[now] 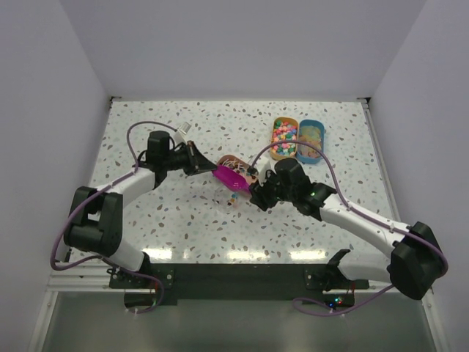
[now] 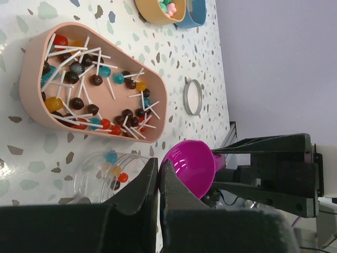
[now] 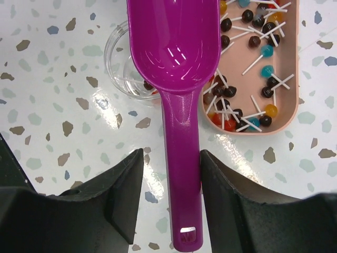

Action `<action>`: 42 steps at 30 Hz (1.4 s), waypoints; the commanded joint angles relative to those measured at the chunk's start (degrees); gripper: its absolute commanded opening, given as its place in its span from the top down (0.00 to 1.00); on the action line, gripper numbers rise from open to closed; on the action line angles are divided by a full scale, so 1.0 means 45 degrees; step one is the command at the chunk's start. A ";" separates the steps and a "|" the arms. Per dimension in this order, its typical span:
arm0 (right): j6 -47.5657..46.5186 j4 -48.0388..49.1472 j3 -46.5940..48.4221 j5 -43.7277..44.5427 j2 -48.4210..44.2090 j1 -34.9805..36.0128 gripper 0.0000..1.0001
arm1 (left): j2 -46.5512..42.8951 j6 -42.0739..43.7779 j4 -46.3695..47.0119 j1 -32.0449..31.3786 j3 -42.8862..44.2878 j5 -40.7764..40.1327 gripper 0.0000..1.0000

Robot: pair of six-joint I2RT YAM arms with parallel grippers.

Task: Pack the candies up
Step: Adjust the spatula.

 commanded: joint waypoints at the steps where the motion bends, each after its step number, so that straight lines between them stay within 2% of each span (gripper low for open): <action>1: 0.0347 0.1332 -0.0194 -0.0597 -0.0433 -0.0075 0.50 | -0.0601 -0.0947 0.1793 0.0207 -0.0408 0.0323 1.00; 12: 0.0561 0.2171 -0.0838 -0.0696 -0.0608 -0.0387 0.54 | -0.0680 -0.3409 0.4722 0.0305 -0.1582 0.1145 1.00; 19: 0.0581 0.2269 -0.1093 -0.0245 -0.0881 -0.0602 0.54 | -0.0621 -0.3507 0.4765 0.0325 -0.1680 0.1243 1.00; 25: 0.0678 0.2270 -0.1054 -0.0460 -0.1311 -0.0603 0.74 | -0.0446 -0.3488 0.4745 0.0344 -0.1738 0.1165 1.00; 26: 0.0698 0.2212 -0.0918 -0.0693 -0.1331 -0.0603 0.83 | -0.0407 -0.3507 0.4764 0.0364 -0.1777 0.1145 1.00; 29: 0.0717 0.1919 -0.0606 -0.0968 -0.1331 -0.0603 0.99 | -0.0367 -0.3585 0.4882 0.0344 -0.1856 0.1126 1.00; 39: 0.0327 -0.0111 0.0860 -0.0833 -0.2385 -0.0603 1.00 | 0.0374 -0.2453 0.3691 0.0344 -0.1739 0.0833 1.00; 41: 0.0152 -0.0601 0.1288 -0.0541 -0.2309 -0.0603 1.00 | 0.0491 -0.2219 0.3438 0.0344 -0.1642 0.0794 0.89; 42: 0.0016 -0.1375 0.1503 -0.0326 -0.2172 -0.0603 1.00 | 0.0550 -0.2122 0.3301 0.0344 -0.1467 0.0755 0.77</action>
